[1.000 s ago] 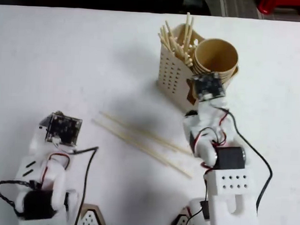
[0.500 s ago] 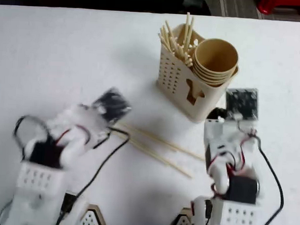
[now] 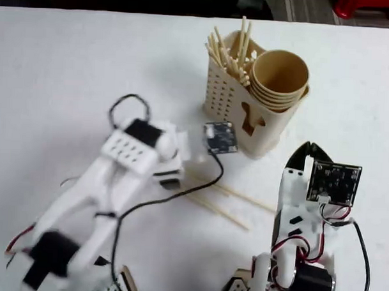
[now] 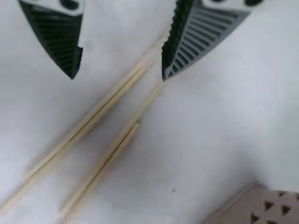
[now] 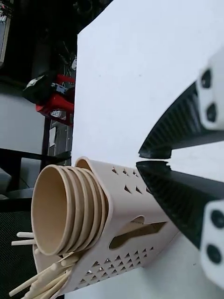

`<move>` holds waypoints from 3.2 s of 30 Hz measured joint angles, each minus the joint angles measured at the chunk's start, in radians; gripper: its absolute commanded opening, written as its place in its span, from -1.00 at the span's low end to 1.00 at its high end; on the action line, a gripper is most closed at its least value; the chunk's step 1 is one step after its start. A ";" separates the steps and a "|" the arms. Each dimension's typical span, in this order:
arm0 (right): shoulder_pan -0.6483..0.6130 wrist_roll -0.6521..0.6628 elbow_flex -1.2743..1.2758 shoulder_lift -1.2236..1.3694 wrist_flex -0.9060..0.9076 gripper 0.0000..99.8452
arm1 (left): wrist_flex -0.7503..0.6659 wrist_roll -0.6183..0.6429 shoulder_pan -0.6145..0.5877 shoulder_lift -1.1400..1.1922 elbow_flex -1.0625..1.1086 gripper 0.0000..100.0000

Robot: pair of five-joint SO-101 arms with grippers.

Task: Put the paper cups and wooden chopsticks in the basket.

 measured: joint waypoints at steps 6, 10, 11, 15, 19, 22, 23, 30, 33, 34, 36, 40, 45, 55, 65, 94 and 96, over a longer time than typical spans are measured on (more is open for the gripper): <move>0.000 0.000 0.000 0.000 0.000 -0.95 | 0.000 -0.028 0.068 0.258 -0.144 -0.44; 0.000 0.000 0.000 0.000 0.000 -0.95 | 0.000 -0.032 0.098 0.394 -0.242 -0.45; 0.000 0.000 0.000 0.000 0.000 -0.95 | 0.000 -0.032 0.101 0.425 -0.273 -0.45; 0.000 0.000 0.000 0.000 0.000 -0.95 | 0.000 -0.032 0.104 0.557 -0.387 -0.59; 0.000 0.000 0.000 0.000 0.000 -0.95 | 0.000 -0.032 0.104 0.680 -0.488 -0.71; 0.000 0.000 0.000 0.000 0.000 -0.95 | 0.002 -0.032 0.110 0.738 -0.526 -0.81; 0.000 0.000 0.000 0.000 0.000 -0.95 | 0.003 -0.032 0.114 0.750 -0.532 -0.85; 0.000 0.000 0.000 0.000 0.000 -0.95 | 0.029 -0.032 0.133 0.763 -0.545 -0.96; 0.000 0.000 0.000 0.000 0.000 -0.95 | 0.058 -0.032 0.137 0.763 -0.555 -0.96; 0.000 0.000 0.000 0.000 0.000 -0.95 | 0.074 -0.032 0.137 0.763 -0.555 -0.96; 0.000 0.000 0.000 0.000 0.000 -0.95 | 0.103 -0.034 0.137 0.764 -0.562 -0.96; 0.000 0.000 0.000 0.000 0.000 -0.95 | 0.164 -0.040 0.135 0.764 -0.565 -0.96; 0.000 0.000 0.000 0.000 0.000 -0.95 | 0.242 -0.074 0.135 0.750 -0.559 -0.96; 0.000 0.000 0.000 0.000 0.000 -0.95 | 0.298 -0.110 0.133 0.425 -0.315 -0.96; 0.015 0.000 0.000 0.000 0.000 -0.95 | 0.347 -0.157 -0.006 0.110 -0.172 -0.96; 0.055 -0.040 0.000 0.000 0.000 -0.95 | -0.038 0.245 -0.124 -0.476 -0.166 -0.96; 0.055 -0.040 0.000 0.000 0.000 -0.95 | -0.150 0.336 -0.103 -0.476 -0.164 -0.96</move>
